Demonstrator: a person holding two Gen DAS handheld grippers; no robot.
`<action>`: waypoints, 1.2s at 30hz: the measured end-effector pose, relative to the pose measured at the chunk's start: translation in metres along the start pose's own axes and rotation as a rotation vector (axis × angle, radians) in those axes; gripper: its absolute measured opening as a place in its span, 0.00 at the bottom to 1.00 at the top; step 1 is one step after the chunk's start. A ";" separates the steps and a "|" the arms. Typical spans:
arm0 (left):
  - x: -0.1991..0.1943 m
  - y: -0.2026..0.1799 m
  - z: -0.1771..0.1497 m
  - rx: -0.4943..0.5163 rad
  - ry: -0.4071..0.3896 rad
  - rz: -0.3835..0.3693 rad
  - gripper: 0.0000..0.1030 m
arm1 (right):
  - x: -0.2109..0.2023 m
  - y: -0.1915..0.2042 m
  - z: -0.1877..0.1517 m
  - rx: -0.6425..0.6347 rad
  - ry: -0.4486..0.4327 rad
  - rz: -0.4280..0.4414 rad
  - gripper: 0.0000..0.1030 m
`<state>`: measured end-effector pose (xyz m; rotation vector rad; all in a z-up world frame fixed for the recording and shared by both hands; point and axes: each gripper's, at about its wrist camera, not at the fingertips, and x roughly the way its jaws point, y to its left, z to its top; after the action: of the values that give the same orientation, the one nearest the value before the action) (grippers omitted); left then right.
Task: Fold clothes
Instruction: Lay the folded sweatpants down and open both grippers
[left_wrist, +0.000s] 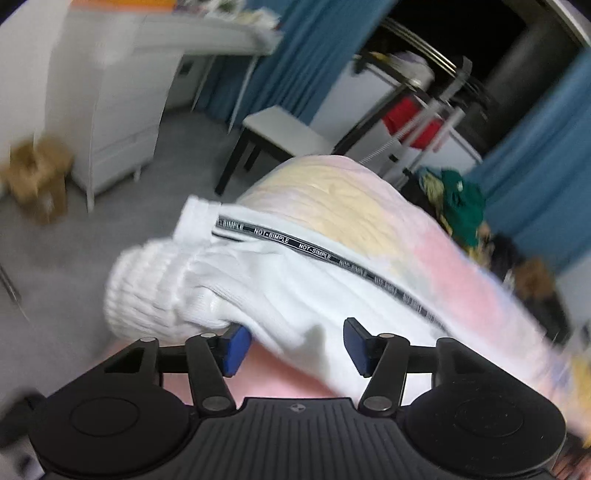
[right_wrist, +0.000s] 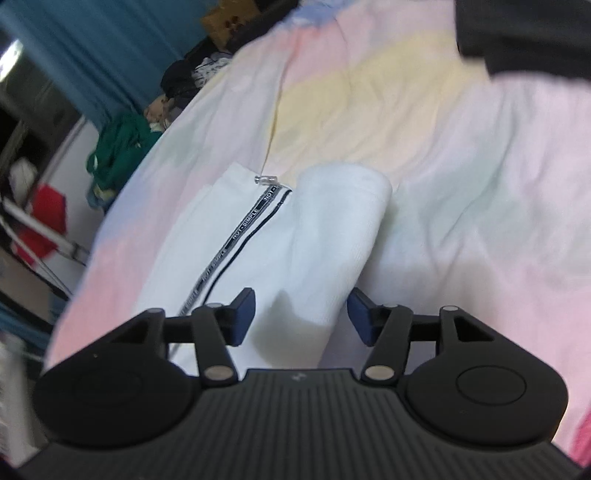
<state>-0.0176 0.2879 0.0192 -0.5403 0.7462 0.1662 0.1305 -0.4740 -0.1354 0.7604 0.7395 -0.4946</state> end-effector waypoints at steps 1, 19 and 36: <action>-0.012 -0.005 -0.004 0.059 -0.021 0.012 0.61 | -0.006 0.004 -0.002 -0.028 -0.012 -0.002 0.57; 0.090 -0.286 -0.048 0.727 -0.004 -0.319 0.79 | -0.049 0.032 -0.047 -0.222 -0.187 0.064 0.65; 0.346 -0.565 -0.186 1.139 0.186 -0.576 0.66 | -0.016 0.028 -0.055 -0.284 -0.482 -0.040 0.79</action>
<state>0.3097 -0.3057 -0.0999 0.3423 0.7133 -0.8216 0.1155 -0.4123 -0.1382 0.3395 0.3620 -0.5675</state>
